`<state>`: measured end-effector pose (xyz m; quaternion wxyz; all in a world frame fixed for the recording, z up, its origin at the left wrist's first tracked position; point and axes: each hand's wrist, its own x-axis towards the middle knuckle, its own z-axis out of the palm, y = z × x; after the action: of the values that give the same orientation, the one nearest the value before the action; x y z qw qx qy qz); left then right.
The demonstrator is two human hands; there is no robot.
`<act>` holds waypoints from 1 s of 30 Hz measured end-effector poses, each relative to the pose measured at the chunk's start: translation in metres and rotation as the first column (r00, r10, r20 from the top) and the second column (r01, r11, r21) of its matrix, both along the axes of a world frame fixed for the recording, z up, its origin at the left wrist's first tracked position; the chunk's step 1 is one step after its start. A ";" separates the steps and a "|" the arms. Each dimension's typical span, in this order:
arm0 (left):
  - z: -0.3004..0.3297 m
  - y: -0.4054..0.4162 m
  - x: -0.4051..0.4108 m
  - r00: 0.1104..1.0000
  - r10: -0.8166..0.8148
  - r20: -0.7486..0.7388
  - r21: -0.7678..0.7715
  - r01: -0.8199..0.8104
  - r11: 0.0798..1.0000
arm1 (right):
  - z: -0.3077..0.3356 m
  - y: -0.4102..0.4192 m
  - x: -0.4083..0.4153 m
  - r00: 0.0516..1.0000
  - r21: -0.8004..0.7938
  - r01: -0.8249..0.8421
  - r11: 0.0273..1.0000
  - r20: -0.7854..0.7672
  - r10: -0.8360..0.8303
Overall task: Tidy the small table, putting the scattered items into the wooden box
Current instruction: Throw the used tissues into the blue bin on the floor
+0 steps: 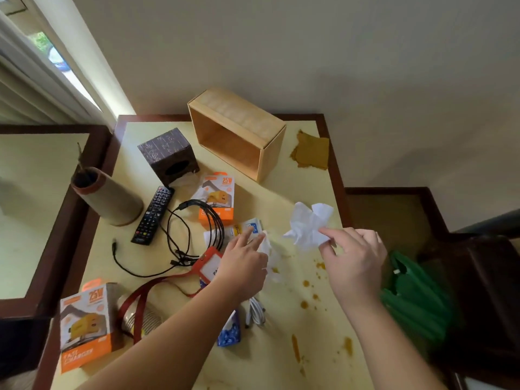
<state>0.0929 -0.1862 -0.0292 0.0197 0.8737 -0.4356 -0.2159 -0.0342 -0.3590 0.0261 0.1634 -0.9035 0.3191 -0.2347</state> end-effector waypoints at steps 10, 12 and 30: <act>-0.013 0.013 -0.011 0.981 0.094 0.171 -0.159 -0.067 0.985 | -0.006 0.020 -0.027 0.999 0.030 -0.038 0.999 0.008 0.038; -0.009 0.022 -0.016 0.968 0.166 0.187 -0.291 -0.107 0.951 | -0.002 0.020 -0.029 0.999 0.039 -0.040 0.998 0.014 0.039; 0.086 0.247 -0.113 0.686 0.716 0.131 -0.655 -0.482 0.582 | 0.016 0.147 -0.026 0.874 -0.049 -0.465 0.884 0.132 0.467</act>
<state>-0.0206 0.0608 0.0570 0.2687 0.9446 -0.1449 0.1206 -0.0598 -0.2123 0.0421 0.2299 -0.9362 0.0781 -0.2540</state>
